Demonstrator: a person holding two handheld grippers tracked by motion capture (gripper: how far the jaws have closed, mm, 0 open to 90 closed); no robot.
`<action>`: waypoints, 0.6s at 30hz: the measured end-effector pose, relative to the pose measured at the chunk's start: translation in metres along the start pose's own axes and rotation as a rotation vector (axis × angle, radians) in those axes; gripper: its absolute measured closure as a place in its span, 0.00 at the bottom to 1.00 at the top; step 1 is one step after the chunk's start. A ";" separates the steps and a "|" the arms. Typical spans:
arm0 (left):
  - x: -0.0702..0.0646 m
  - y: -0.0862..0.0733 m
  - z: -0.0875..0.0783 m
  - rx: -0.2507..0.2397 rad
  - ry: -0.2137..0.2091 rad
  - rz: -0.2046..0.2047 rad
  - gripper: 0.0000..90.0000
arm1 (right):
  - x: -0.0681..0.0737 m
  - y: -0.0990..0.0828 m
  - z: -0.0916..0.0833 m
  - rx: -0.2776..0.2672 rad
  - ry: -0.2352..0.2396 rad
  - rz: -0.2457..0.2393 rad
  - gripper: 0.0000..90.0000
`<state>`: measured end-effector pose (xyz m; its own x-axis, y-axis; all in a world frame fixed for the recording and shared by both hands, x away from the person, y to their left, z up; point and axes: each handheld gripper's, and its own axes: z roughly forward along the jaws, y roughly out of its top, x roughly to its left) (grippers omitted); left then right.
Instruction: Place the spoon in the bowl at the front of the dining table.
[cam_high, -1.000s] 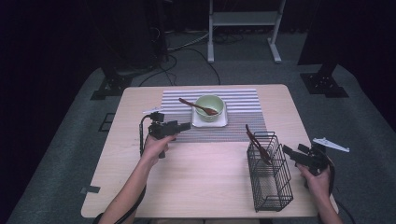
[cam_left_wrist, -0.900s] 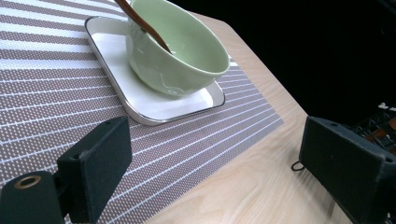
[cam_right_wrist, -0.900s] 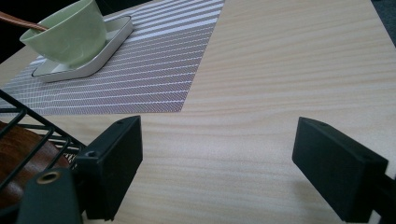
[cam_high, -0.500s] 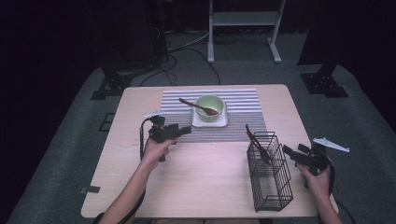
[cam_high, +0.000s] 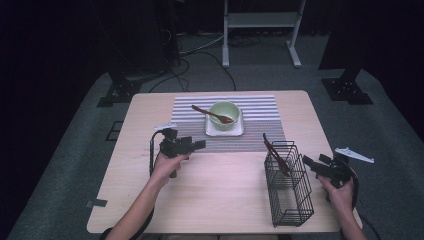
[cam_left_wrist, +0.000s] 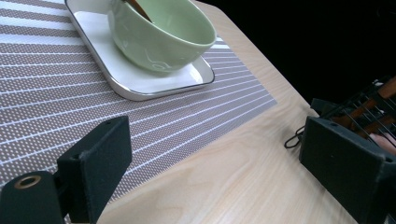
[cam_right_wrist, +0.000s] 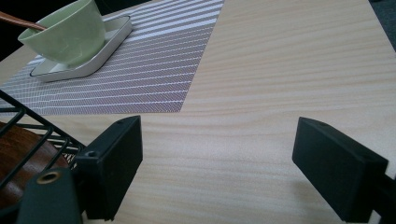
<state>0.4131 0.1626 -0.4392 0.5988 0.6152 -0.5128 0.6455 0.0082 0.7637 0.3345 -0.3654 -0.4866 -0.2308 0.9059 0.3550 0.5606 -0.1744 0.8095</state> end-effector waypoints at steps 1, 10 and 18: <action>-0.001 -0.001 0.000 0.002 -0.002 0.005 0.10 | 0.000 0.000 0.000 0.000 -0.001 0.000 0.16; -0.007 -0.012 -0.005 0.006 -0.022 0.014 0.10 | 0.000 0.000 0.000 -0.002 -0.001 0.003 0.16; -0.007 -0.025 -0.010 0.012 -0.027 0.013 0.10 | 0.000 0.000 0.000 0.001 0.000 0.003 0.16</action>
<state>0.3878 0.1658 -0.4511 0.6197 0.5940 -0.5129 0.6429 -0.0094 0.7659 0.3342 -0.3655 -0.4867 -0.2297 0.9053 0.3573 0.5617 -0.1765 0.8083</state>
